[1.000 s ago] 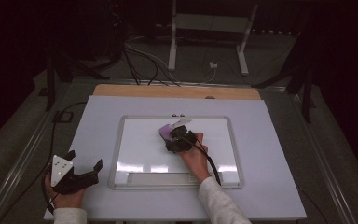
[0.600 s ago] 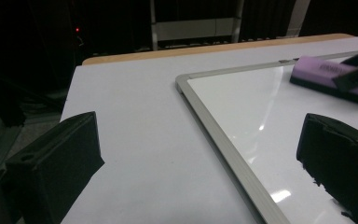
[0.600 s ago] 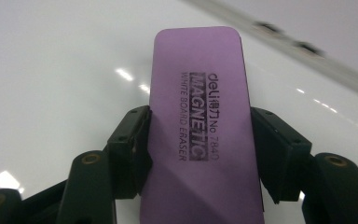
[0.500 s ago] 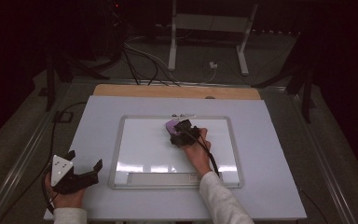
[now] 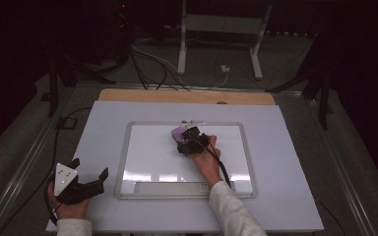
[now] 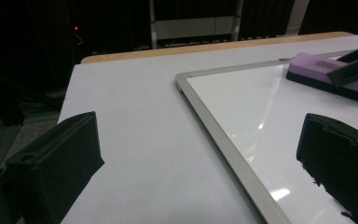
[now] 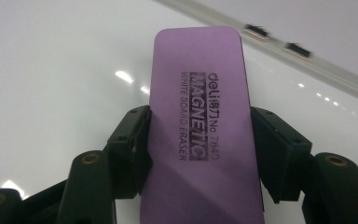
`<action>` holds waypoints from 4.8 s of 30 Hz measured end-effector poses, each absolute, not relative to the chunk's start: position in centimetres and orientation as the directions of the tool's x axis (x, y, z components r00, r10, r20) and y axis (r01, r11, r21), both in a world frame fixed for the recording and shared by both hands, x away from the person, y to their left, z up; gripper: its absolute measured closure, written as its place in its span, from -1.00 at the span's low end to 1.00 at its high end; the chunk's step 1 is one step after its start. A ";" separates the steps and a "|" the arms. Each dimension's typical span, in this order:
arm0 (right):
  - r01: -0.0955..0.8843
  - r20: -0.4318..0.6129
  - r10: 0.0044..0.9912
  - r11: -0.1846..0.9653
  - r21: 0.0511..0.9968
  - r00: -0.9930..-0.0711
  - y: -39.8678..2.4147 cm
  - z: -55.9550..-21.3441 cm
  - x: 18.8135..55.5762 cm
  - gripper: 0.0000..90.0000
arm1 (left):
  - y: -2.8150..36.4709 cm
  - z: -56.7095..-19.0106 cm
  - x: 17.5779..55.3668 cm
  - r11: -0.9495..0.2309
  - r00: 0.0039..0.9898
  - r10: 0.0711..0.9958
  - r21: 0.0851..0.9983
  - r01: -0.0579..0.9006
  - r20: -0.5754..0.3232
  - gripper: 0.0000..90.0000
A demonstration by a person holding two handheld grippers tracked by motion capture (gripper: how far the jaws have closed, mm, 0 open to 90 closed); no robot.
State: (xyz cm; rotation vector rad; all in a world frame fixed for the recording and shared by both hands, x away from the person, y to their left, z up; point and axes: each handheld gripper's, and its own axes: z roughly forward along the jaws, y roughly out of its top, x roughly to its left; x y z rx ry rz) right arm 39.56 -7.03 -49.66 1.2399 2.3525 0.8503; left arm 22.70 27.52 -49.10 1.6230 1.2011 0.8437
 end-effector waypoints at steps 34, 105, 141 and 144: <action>0.696 -0.003 0.891 0.356 0.624 -0.454 -15.5 -49.2 37.3 -0.08 | 27.5 -49.1 22.6 -0.109 0.291 0.957 0.937 0.332 0.007 -0.99; 0.625 -0.081 0.870 0.411 0.664 -0.487 -18.1 -48.9 35.6 -0.24 | 27.4 -49.1 22.6 -0.109 0.290 0.957 0.936 0.336 0.008 -0.99; 0.670 -0.052 0.938 0.283 0.687 -0.343 -22.4 -47.0 32.7 0.41 | 27.3 -49.1 22.5 -0.115 0.289 0.957 0.934 0.337 0.014 -0.99; 0.673 -0.047 0.941 0.273 0.688 -0.334 -23.0 -46.9 32.0 0.41 | 27.3 -49.1 22.6 -0.116 0.289 0.957 0.934 0.338 0.015 -0.99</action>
